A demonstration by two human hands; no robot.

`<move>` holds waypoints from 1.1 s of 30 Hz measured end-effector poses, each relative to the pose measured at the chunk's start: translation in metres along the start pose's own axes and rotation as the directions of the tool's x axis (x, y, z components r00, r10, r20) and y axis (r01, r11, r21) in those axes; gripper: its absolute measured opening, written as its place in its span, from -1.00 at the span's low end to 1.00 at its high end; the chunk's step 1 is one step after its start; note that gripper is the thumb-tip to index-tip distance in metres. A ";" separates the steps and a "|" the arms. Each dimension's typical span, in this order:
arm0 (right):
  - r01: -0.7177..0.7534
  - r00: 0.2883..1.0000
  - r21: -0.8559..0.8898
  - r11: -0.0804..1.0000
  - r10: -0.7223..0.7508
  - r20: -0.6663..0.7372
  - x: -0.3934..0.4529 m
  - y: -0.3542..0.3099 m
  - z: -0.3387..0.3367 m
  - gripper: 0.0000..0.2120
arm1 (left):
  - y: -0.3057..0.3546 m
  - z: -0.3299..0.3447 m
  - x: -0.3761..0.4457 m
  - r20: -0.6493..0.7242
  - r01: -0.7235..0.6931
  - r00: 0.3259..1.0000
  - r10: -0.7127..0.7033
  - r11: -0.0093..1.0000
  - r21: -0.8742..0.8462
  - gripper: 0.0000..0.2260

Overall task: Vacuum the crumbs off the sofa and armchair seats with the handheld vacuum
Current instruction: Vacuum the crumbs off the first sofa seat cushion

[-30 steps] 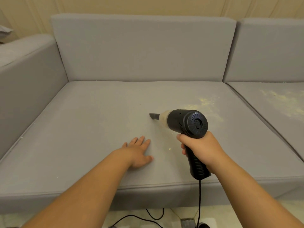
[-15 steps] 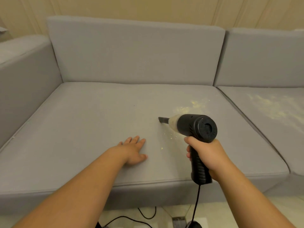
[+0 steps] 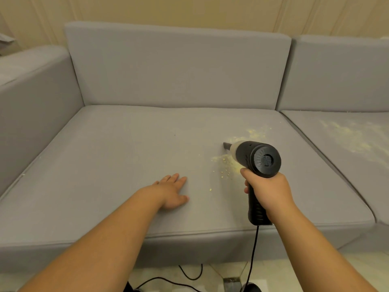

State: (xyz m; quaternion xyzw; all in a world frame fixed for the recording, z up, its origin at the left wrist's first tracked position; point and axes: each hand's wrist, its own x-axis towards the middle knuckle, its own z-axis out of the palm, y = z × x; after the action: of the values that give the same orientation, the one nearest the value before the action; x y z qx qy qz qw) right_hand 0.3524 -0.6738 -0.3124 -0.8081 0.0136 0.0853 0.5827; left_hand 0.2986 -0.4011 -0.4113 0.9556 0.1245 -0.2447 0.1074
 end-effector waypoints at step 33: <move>0.042 0.938 -0.046 0.998 -0.023 0.347 -0.057 0.000 0.020 -0.72 | -0.030 0.004 -0.040 0.013 0.101 0.995 -0.101 0.994 -0.030 -0.29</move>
State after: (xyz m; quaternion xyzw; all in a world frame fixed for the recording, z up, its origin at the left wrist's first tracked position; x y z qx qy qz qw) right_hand 0.2941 -0.6597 -0.3101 -0.7957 -0.1046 0.2166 0.5559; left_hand 0.2543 -0.3816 -0.3991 0.9449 0.1756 -0.2535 0.1101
